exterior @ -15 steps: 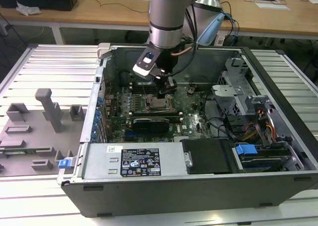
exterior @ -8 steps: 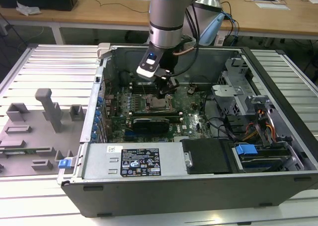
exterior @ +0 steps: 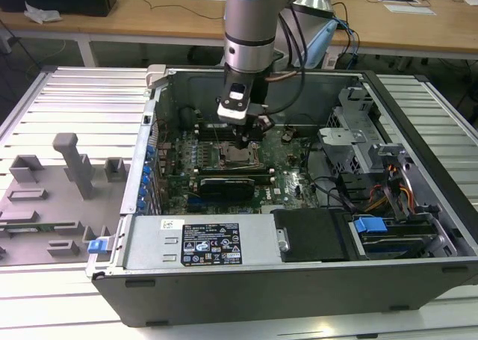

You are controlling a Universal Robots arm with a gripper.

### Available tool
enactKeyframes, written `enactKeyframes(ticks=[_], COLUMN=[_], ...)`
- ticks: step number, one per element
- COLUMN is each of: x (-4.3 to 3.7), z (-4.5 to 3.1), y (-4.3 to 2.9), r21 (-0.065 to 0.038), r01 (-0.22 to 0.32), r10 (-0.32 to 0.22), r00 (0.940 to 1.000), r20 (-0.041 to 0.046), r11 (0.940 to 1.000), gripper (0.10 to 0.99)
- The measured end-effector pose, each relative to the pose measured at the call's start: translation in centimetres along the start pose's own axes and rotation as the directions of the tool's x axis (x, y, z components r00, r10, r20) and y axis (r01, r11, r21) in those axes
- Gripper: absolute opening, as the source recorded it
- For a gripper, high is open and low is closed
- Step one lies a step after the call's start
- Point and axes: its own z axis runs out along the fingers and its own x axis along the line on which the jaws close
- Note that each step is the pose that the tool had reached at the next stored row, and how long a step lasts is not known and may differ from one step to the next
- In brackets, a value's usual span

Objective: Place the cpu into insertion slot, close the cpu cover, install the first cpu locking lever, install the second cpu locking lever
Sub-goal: 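Close the cpu cover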

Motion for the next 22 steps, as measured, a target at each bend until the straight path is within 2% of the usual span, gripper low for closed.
enactKeyframes(ticks=[3,6,8,11,15,16,20,21,22], x=[0.0,0.0,0.0,0.0,0.0,0.0,0.0,0.0,0.0], z=[0.0,0.01,0.01,0.02,0.02,0.02,0.02,0.02,0.02], y=[0.0,0.0,0.0,0.0,0.0,0.0,0.0,0.0,0.0], r21=[-0.001,-0.002,-0.003,-0.005,-0.008,-0.009,-0.011,-0.012,-0.012], r01=[0.068,0.128,0.186,0.263,0.343,0.375,0.451,0.482,0.504], r10=[-0.068,-0.128,-0.186,-0.263,-0.343,-0.375,-0.451,-0.482,-0.504], r00=[0.9977,0.9917,0.9826,0.9648,0.9394,0.9269,0.8928,0.8763,0.8636], r20=[0.0006,0.0015,0.0021,0.0026,0.0033,0.0036,0.0045,0.0049,0.0053], r11=[0.9977,0.9917,0.9826,0.9648,0.9394,0.9269,0.8927,0.8762,0.8635], gripper=[0.106,0.106,0.106,0.106,0.106,0.106,0.106,0.106,0.106])
